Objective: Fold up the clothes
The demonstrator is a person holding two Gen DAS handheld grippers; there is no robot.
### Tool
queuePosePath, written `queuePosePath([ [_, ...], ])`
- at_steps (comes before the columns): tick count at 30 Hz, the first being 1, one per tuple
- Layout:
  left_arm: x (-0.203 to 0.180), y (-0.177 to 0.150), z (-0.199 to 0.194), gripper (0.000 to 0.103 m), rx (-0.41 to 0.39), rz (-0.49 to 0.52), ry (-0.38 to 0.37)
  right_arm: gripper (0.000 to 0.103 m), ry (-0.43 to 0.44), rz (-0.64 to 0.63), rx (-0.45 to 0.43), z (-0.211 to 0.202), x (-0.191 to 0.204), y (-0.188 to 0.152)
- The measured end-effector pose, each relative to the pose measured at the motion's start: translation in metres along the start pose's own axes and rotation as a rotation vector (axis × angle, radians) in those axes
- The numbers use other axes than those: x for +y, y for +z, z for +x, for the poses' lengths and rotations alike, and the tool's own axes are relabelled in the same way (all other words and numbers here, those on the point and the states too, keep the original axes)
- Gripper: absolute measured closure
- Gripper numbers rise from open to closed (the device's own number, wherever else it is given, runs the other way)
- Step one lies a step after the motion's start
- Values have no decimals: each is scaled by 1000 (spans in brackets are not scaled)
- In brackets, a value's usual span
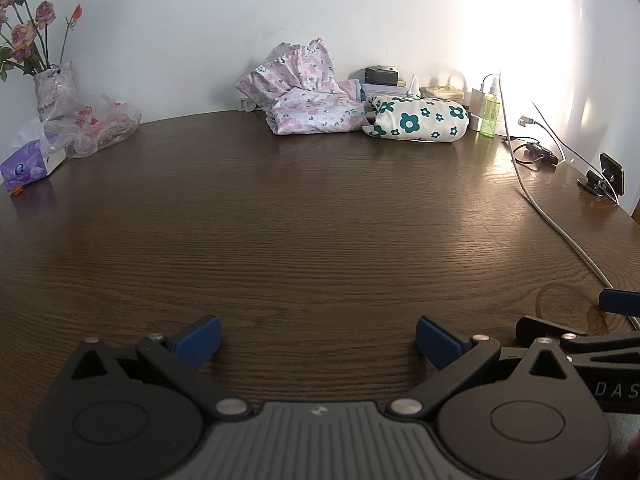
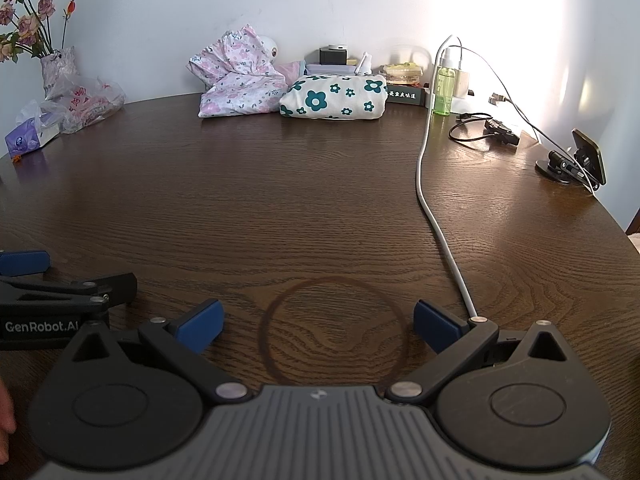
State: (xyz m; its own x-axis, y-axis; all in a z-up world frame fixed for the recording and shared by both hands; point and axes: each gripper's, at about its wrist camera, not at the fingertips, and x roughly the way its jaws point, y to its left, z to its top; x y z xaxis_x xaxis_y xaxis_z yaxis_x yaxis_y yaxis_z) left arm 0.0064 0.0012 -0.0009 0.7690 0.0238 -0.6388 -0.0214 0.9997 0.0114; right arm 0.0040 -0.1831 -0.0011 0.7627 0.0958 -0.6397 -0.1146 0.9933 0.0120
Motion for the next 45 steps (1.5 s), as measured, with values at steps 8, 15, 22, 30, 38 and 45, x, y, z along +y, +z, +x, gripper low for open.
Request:
queuePosePath([
  [8,40,48,10,4,-3,-73,-183,0,93,16,10,6,3,46],
  [15,117,201,97,0,-244,-141,-127,0,336,149,-166,40,18,202],
  [22,164,278,249,1,-61,-425,-339,0,424,368,-30,197,32,340],
  [30,141,294,292,83,-86,-250,-387,101,436,377,192,311,38,364],
  [38,163,315,148,102,-388,-292,-565,103,547,161,-114,170,59,381],
  [45,164,319,-90,101,-790,-193,-643,103,681,21,-488,-78,52,379],
])
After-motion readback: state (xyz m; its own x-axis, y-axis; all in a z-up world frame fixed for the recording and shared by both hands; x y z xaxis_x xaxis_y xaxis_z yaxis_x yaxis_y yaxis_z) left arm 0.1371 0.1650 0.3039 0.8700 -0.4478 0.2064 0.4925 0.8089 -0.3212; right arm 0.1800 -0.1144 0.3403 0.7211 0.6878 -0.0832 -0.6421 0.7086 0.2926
